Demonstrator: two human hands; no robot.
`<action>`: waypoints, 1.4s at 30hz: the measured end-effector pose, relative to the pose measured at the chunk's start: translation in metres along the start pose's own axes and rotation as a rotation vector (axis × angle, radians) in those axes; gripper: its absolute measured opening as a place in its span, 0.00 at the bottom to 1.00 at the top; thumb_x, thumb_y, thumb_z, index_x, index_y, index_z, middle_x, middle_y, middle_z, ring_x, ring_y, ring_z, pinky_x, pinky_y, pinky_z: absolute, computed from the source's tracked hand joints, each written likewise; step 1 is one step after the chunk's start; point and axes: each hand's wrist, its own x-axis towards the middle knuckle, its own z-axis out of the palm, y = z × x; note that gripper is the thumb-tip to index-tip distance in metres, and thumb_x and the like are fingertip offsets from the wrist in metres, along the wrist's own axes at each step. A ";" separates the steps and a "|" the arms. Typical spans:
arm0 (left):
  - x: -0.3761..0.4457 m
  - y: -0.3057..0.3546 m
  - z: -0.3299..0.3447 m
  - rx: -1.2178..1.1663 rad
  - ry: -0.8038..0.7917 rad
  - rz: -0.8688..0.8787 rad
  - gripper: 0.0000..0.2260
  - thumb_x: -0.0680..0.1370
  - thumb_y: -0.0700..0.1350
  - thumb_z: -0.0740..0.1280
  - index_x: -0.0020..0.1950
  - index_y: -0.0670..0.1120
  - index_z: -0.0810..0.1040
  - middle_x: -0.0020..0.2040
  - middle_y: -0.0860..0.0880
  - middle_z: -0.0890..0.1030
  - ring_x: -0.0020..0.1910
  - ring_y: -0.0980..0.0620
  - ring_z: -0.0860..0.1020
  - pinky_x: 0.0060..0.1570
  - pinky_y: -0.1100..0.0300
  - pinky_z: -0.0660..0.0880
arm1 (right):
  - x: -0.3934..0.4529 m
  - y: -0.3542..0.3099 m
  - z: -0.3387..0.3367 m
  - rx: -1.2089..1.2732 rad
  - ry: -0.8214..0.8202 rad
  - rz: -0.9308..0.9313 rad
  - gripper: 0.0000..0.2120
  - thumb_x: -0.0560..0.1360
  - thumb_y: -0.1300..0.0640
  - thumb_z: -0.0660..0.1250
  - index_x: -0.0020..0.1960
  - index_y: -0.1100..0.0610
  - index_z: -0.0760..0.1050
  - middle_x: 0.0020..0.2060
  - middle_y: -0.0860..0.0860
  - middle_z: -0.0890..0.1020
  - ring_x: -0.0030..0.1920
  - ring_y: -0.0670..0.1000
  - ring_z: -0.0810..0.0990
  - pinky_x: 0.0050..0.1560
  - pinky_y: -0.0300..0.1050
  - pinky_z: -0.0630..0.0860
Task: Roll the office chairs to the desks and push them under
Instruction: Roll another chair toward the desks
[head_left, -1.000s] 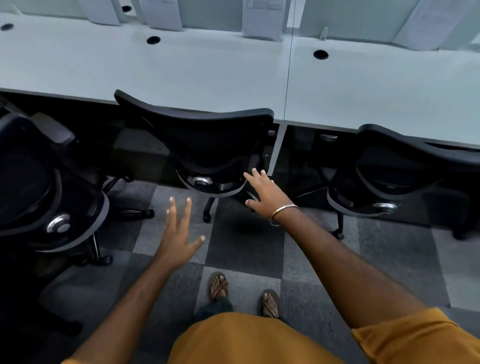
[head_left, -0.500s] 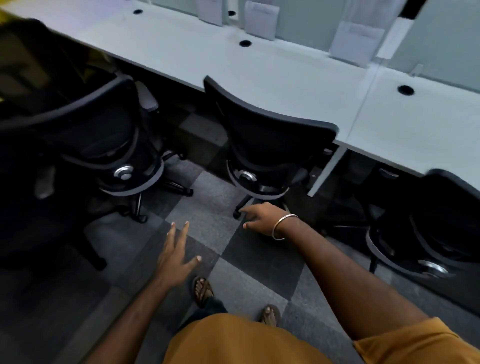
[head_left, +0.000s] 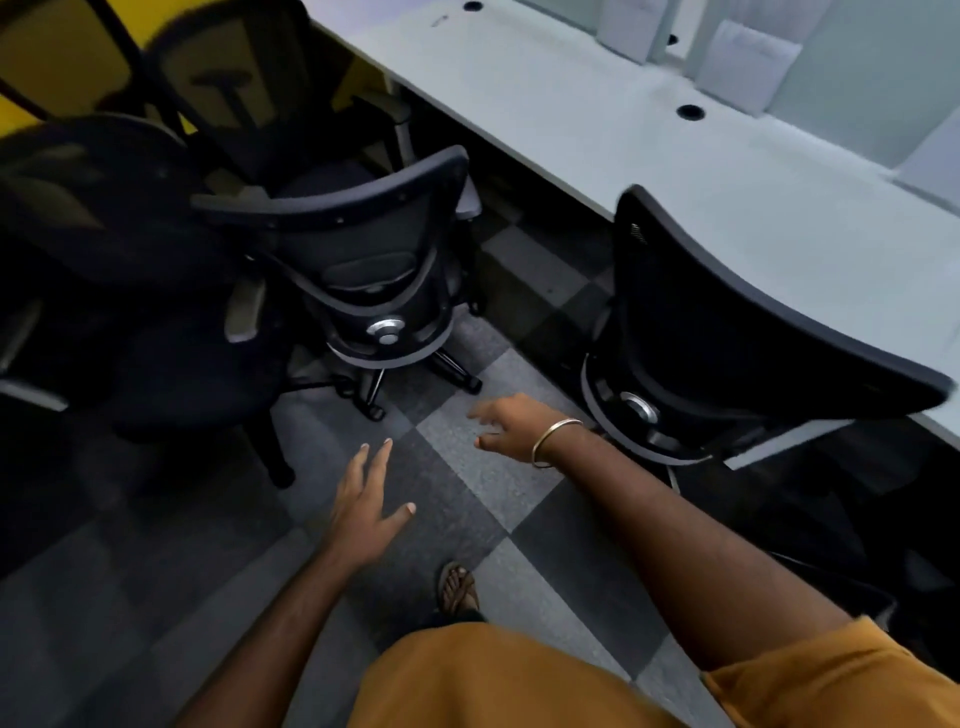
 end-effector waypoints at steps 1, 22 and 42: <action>0.005 -0.004 -0.008 -0.008 0.009 -0.005 0.42 0.80 0.53 0.72 0.85 0.59 0.48 0.85 0.46 0.46 0.82 0.41 0.52 0.76 0.42 0.59 | 0.015 -0.011 -0.006 -0.031 0.019 -0.036 0.26 0.80 0.50 0.68 0.77 0.52 0.69 0.69 0.55 0.78 0.68 0.56 0.77 0.68 0.52 0.74; -0.036 -0.064 -0.096 -0.120 0.332 -0.204 0.37 0.77 0.56 0.71 0.83 0.52 0.60 0.79 0.48 0.68 0.79 0.44 0.62 0.73 0.52 0.58 | 0.290 -0.133 -0.167 -0.508 0.618 -0.011 0.32 0.70 0.52 0.80 0.68 0.54 0.69 0.64 0.52 0.76 0.65 0.57 0.74 0.64 0.53 0.71; 0.040 0.049 -0.137 0.089 0.481 -0.003 0.40 0.78 0.52 0.73 0.85 0.48 0.55 0.83 0.44 0.56 0.81 0.42 0.55 0.79 0.44 0.60 | 0.136 -0.065 -0.106 -0.302 0.514 -0.289 0.26 0.64 0.35 0.78 0.46 0.49 0.68 0.44 0.46 0.72 0.49 0.54 0.74 0.45 0.50 0.66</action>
